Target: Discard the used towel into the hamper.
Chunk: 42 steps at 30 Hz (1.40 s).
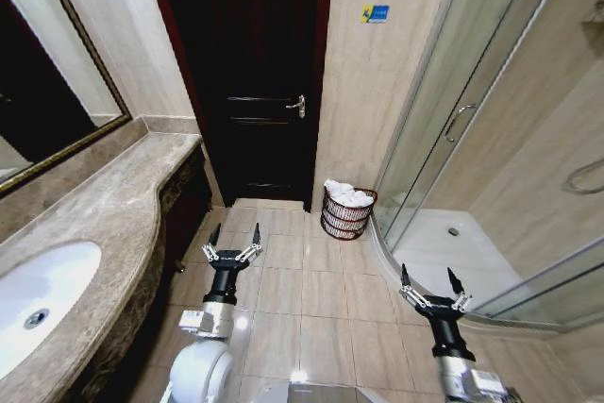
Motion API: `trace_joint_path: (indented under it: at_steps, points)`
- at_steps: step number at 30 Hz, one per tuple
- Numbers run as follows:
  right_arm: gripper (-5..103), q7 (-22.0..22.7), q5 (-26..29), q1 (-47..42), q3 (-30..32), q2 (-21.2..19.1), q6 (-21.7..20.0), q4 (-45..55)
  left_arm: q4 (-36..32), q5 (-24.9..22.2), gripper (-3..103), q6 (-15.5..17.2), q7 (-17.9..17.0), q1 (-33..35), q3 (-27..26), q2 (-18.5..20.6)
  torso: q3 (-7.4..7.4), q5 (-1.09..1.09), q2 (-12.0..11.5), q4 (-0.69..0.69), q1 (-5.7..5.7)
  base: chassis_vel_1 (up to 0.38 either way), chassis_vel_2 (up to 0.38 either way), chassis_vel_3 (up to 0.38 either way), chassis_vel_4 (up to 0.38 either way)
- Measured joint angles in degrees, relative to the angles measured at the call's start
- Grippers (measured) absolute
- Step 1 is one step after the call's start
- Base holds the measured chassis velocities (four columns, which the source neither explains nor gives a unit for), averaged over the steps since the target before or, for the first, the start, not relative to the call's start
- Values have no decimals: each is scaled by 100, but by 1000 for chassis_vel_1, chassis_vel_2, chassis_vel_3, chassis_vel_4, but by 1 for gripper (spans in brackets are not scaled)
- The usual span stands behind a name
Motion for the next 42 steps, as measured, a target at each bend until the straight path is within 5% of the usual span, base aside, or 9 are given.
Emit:
trace_joint_path:
  at_steps: [42]
  points:
    - [100, 0, 3, 3, -1, -2, -11, 10, 5, 1, 100, -4, -3, 0, 1, 0, 0, 0, 0, 0, 0, 0, 0, 0, 0]
